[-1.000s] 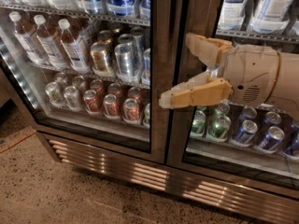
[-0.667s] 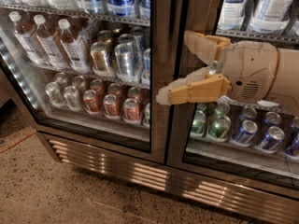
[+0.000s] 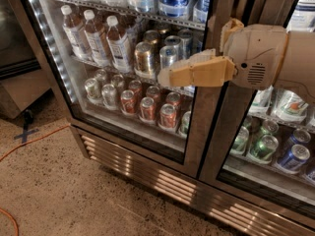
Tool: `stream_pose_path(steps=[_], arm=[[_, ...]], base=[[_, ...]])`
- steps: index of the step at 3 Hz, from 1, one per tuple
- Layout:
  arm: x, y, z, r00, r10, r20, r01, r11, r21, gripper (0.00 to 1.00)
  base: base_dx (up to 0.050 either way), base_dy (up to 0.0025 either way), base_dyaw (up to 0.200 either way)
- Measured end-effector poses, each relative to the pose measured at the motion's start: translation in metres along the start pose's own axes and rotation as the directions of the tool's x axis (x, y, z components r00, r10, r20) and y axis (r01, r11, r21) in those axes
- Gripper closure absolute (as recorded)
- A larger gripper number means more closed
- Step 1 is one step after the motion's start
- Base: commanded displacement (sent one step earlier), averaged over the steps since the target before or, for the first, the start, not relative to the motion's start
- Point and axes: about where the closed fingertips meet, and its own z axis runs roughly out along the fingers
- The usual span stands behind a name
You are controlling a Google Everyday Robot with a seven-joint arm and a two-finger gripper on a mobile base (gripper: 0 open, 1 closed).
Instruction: Open left fridge door
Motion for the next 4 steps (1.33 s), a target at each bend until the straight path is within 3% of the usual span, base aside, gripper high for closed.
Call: stream_pose_path(steps=[1,2,4], arm=[[0.0000,0.0000,0.0000,1.000,0.000,0.000,0.000,1.0000,0.000,0.00],[0.0000,0.0000,0.0000,1.000,0.000,0.000,0.000,1.0000,0.000,0.19],[0.0000,0.0001,0.0001,1.000,0.000,0.000,0.000,1.0000,0.000,0.65]], base=[[0.000,0.00000,0.000],[0.000,0.00000,0.000],[0.000,0.00000,0.000]])
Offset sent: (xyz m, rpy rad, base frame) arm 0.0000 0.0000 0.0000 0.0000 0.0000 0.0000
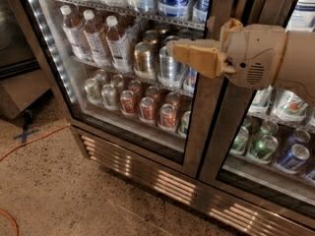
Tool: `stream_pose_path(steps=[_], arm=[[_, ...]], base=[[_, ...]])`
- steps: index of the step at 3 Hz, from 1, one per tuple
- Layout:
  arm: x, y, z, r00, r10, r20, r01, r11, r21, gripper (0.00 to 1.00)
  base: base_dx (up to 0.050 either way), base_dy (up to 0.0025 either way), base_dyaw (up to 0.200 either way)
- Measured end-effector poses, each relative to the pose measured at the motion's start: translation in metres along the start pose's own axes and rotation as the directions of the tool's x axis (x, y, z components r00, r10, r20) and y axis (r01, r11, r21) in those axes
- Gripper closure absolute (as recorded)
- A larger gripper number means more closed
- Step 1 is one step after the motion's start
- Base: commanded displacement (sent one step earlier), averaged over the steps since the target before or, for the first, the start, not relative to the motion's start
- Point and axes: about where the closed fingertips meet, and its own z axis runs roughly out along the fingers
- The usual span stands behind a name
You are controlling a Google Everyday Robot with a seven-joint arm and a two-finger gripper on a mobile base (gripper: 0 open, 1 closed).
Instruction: Open left fridge door
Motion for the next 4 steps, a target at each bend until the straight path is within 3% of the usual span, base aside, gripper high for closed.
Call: stream_pose_path(steps=[1,4], arm=[[0.0000,0.0000,0.0000,1.000,0.000,0.000,0.000,1.0000,0.000,1.00],[0.0000,0.0000,0.0000,1.000,0.000,0.000,0.000,1.0000,0.000,1.00]], base=[[-0.050,-0.00002,0.000],[-0.050,0.00000,0.000]])
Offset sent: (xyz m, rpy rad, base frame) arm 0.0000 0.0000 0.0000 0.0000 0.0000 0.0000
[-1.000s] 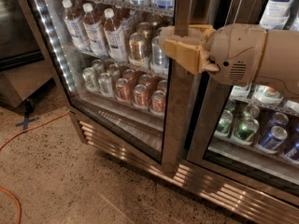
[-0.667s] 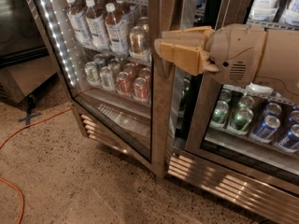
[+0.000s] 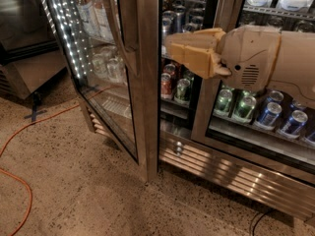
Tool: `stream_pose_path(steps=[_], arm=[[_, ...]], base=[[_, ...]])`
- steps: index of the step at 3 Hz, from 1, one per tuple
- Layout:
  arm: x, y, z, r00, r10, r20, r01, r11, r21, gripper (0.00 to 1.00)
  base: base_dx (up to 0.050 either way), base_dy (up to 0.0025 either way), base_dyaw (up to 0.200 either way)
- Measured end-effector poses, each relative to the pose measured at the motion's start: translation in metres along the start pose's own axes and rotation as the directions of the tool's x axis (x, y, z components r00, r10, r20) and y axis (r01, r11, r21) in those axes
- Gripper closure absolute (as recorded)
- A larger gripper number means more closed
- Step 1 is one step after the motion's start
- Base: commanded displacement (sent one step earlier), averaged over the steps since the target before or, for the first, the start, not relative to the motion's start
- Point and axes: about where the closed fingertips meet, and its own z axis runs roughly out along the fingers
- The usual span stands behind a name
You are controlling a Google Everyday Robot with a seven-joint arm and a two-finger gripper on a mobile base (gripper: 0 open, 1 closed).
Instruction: Open left fridge door
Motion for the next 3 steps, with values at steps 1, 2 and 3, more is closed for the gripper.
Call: stream_pose_path(steps=[1,2,3], arm=[[-0.0001,0.0002,0.0002,1.000,0.000,0.000,0.000,1.0000,0.000,1.00],[-0.0001,0.0002,0.0002,1.000,0.000,0.000,0.000,1.0000,0.000,1.00],[-0.0001,0.0002,0.0002,1.000,0.000,0.000,0.000,1.0000,0.000,0.81]], base=[[0.000,-0.00005,-0.198],[0.000,0.00000,0.000],[0.000,0.00000,0.000]])
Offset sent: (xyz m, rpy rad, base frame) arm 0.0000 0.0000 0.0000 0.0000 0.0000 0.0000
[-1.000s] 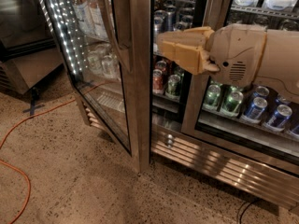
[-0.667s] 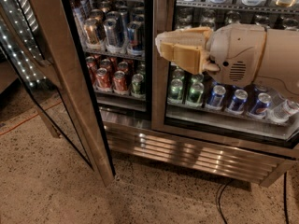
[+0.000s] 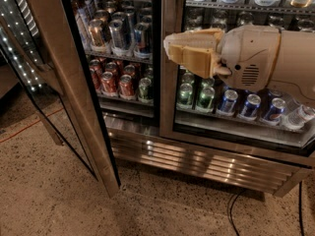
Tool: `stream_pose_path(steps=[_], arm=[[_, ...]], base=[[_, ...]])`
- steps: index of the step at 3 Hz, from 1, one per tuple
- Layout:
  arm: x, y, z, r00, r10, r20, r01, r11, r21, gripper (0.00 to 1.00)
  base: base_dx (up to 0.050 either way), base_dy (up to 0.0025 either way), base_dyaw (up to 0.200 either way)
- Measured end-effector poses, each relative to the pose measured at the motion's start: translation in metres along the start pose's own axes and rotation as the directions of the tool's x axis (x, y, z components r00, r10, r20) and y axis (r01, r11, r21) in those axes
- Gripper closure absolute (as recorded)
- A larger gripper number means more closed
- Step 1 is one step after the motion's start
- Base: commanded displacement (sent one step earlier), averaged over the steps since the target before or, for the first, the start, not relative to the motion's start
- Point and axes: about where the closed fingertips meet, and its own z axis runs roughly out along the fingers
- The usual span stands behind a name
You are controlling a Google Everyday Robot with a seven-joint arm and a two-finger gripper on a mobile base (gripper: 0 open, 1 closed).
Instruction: Open left fridge door
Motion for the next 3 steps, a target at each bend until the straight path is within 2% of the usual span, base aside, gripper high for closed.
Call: stream_pose_path(steps=[3], arm=[[0.0000,0.0001,0.0000,1.000,0.000,0.000,0.000,1.0000,0.000,0.11]], base=[[0.000,0.00000,0.000]])
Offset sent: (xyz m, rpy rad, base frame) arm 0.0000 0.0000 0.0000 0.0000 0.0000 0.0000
